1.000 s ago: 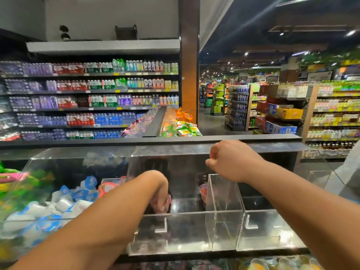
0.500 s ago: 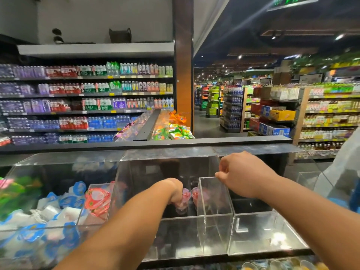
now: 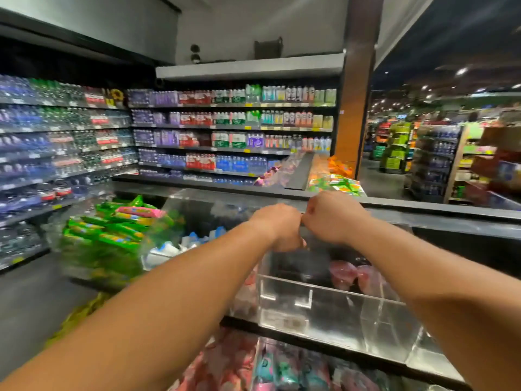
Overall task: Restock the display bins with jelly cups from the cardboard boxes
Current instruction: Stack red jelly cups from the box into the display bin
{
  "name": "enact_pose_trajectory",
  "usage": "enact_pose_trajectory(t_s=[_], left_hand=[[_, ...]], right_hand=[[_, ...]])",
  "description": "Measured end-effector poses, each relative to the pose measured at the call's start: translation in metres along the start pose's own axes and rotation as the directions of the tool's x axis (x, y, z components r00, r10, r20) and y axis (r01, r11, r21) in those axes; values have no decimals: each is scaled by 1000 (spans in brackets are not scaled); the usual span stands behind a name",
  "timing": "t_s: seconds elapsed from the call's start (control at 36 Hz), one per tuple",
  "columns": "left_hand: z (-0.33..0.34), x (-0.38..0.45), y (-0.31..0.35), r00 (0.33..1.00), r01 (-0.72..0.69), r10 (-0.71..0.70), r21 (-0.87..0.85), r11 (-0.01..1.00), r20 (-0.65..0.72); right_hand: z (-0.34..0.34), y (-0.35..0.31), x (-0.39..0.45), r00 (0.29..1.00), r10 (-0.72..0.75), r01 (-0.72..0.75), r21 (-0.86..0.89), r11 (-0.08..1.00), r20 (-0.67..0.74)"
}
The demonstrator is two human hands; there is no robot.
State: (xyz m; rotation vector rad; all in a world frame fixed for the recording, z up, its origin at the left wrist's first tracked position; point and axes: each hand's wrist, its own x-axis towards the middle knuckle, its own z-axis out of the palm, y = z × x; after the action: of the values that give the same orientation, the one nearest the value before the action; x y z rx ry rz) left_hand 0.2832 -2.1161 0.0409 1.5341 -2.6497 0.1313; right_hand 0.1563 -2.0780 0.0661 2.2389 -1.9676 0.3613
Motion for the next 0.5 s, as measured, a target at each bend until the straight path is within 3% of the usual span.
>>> enact_pose_trajectory(t_s=[0.08,0.17,0.33,0.5], left_hand=[[-22,-71,-69,980,196,-193,57,979,-58],[-27,-159,-143,912,410,-406,74,909,-65],[-10,-363,-242,664,744,-748,86,662,10],[27,-551,-286,442,885,-888,98,455,127]], right_hand=[[7,-69,8,994,-113,113,-8,994,-8],[17,-148,3,964,-267,267,15,964,5],[60,-322,-42,861,-507,500,107,859,42],[126,-498,-131,714,-689,654,232,720,125]])
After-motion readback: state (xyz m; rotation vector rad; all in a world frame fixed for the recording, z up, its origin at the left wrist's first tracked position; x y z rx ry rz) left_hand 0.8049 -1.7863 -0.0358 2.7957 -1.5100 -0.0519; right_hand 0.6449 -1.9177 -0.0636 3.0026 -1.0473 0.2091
